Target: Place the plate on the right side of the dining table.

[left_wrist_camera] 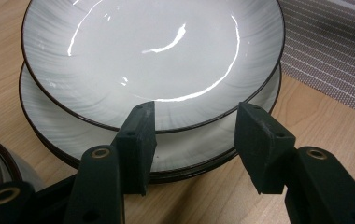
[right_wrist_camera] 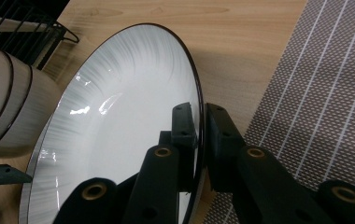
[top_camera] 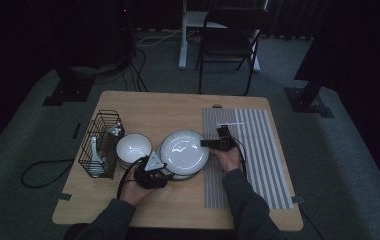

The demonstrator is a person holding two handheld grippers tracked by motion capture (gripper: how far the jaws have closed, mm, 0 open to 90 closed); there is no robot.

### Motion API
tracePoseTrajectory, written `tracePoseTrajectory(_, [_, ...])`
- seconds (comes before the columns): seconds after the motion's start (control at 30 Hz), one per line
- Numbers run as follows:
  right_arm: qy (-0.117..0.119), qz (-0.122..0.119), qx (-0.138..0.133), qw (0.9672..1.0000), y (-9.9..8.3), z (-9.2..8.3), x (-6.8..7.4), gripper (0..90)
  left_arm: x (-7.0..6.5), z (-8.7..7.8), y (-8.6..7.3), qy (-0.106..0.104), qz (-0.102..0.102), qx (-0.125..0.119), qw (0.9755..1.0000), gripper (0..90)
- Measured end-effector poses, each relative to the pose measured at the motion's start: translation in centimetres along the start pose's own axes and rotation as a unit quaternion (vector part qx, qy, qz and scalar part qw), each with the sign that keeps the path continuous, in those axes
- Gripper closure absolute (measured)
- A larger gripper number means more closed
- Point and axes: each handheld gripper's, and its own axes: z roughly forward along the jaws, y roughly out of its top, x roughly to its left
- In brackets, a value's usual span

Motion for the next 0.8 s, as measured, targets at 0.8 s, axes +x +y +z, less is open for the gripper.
tracePoseTrajectory(0.8, [-0.022, 0.031, -0.046, 0.9982, 0.3, -3.2, -0.2, 84.2, -1.0, -0.7, -0.2, 0.017, 0.024, -0.006, 0.9995, 48.3])
